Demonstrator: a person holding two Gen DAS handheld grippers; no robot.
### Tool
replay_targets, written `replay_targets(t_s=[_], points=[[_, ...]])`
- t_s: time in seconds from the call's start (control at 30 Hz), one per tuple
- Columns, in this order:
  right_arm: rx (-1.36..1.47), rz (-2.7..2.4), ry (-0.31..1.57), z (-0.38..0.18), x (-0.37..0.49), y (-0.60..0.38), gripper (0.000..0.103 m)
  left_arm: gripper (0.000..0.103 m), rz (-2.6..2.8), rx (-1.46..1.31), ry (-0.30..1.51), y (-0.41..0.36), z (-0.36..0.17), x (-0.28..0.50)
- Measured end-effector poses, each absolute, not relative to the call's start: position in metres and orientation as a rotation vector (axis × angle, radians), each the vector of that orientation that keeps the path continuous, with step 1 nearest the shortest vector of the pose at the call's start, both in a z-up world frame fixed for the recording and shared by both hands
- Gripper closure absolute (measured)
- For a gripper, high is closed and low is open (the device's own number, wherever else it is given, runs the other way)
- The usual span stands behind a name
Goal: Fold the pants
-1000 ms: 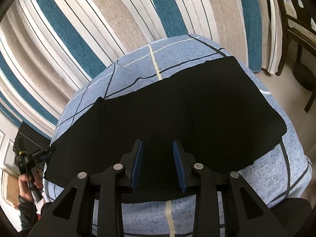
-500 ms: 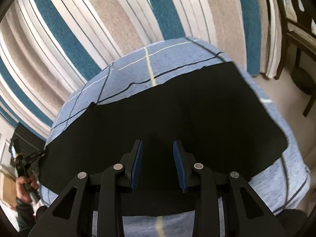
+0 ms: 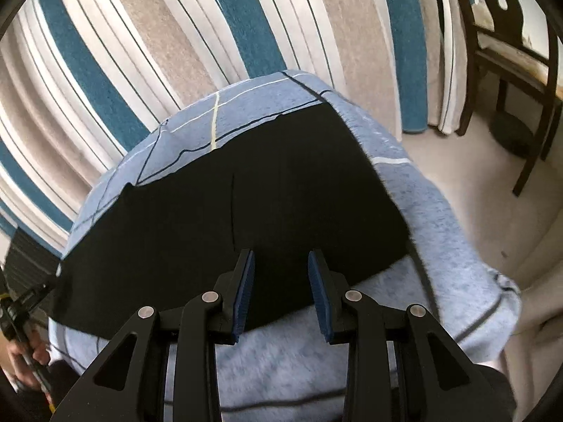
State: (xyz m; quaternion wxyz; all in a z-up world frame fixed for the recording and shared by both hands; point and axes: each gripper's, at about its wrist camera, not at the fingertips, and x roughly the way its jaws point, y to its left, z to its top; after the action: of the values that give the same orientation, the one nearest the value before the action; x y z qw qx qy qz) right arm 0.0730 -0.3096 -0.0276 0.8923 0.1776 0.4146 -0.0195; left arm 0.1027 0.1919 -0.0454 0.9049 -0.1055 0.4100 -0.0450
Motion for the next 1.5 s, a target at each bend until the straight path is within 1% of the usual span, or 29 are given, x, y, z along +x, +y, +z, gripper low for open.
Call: replay_targets(t_s=[0.1, 0.17, 0.2, 0.3, 0.43, 0.5, 0.63, 0.87, 0.93, 1.07, 1.13, 1.17, 1.23, 1.33, 1.4, 1.5], points=[[0.356, -0.029, 0.837, -0.019, 0.066, -0.31, 0.07, 0.083, -0.108, -0.206, 0.861, 0.179, -0.046, 0.091], [0.356, -0.034, 0.82, -0.017, 0.066, -0.313, 0.07, 0.079, -0.103, -0.196, 0.859, 0.176, -0.045, 0.087], [0.369, -0.04, 0.827, -0.021, 0.068, -0.316, 0.07, 0.074, -0.092, -0.19, 0.868, 0.176, -0.048, 0.088], [0.424, -0.041, 0.856, -0.028, 0.073, -0.322, 0.07, 0.074, -0.075, -0.222, 0.924, 0.181, -0.06, 0.09], [0.358, 0.015, 0.814, -0.01, 0.069, -0.299, 0.07, 0.074, -0.038, -0.258, 0.872, 0.193, -0.05, 0.077], [0.331, 0.063, 0.808, -0.006, 0.068, -0.284, 0.069, 0.073, -0.013, -0.286, 0.868, 0.204, -0.051, 0.071], [0.3, 0.142, 0.847, -0.014, 0.074, -0.256, 0.068, 0.073, 0.004, -0.379, 0.9, 0.226, -0.063, 0.066], [0.257, 0.213, 0.874, -0.012, 0.074, -0.227, 0.068, 0.073, 0.046, -0.432, 0.852, 0.246, -0.058, 0.047], [0.244, 0.217, 0.87, -0.008, 0.075, -0.222, 0.068, 0.071, 0.058, -0.446, 0.831, 0.255, -0.057, 0.044], [0.234, 0.226, 0.867, -0.002, 0.081, -0.213, 0.068, 0.07, 0.024, -0.486, 0.772, 0.266, -0.048, 0.055], [0.227, 0.235, 0.866, 0.0, 0.084, -0.207, 0.068, 0.065, -0.036, -0.491, 0.731, 0.264, -0.043, 0.069], [0.226, 0.238, 0.864, 0.001, 0.086, -0.202, 0.068, 0.065, -0.056, -0.493, 0.718, 0.263, -0.043, 0.077], [0.225, 0.249, 0.86, 0.004, 0.085, -0.197, 0.068, 0.065, -0.056, -0.492, 0.725, 0.263, -0.05, 0.097], [0.204, 0.257, 0.857, 0.007, 0.085, -0.191, 0.068, 0.066, 0.028, -0.503, 0.801, 0.274, -0.073, 0.119], [0.187, 0.255, 0.862, 0.007, 0.085, -0.191, 0.068, 0.066, 0.044, -0.53, 0.797, 0.283, -0.081, 0.117], [0.177, 0.243, 0.88, 0.002, 0.088, -0.194, 0.066, 0.066, 0.061, -0.531, 0.774, 0.288, -0.08, 0.102]])
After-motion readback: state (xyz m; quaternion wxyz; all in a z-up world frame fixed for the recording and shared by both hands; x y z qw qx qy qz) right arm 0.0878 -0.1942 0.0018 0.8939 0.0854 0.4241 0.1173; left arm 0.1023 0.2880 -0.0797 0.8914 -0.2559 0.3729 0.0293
